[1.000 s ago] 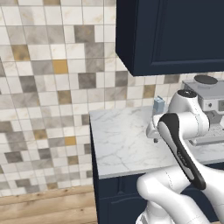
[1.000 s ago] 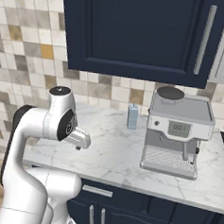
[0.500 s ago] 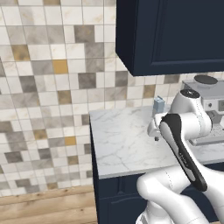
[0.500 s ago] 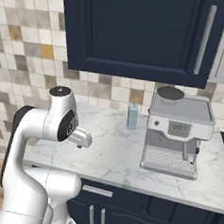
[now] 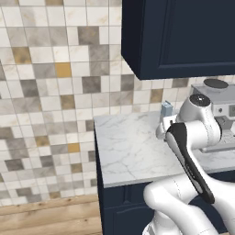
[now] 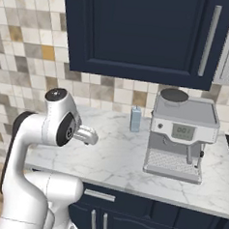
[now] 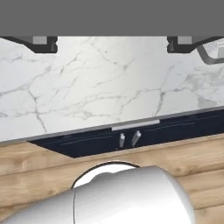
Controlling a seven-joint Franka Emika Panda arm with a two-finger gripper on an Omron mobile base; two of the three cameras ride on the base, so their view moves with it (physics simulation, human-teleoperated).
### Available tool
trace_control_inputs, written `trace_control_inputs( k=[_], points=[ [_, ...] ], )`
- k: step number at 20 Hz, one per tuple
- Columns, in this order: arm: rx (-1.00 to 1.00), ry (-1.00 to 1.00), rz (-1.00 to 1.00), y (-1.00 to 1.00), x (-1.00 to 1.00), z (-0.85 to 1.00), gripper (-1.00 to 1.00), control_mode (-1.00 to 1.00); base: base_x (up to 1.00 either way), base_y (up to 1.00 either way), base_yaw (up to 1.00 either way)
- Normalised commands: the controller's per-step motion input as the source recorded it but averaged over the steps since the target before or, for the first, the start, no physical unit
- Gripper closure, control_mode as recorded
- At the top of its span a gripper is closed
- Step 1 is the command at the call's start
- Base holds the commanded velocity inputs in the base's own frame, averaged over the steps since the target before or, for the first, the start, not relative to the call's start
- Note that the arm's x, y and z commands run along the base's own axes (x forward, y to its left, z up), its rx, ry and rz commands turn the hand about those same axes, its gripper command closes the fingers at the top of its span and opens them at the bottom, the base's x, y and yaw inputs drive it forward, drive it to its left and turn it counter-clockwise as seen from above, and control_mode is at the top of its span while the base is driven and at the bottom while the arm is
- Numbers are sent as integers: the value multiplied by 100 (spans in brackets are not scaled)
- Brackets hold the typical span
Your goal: Gather the eggs and milk located in the vicinity of the sink area and place them right next to the bowl.
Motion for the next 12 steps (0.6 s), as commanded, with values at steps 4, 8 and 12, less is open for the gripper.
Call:
trace_control_inputs(
  k=[4,8,12],
  points=[
    [-26,-9,0,-35,13,23,-100,-100,0,0,0],
    [-14,-10,-1,-25,15,12,-100,-100,0,0,0],
    [0,-17,-1,-13,29,-20,-100,-100,0,0,0]
  ],
)
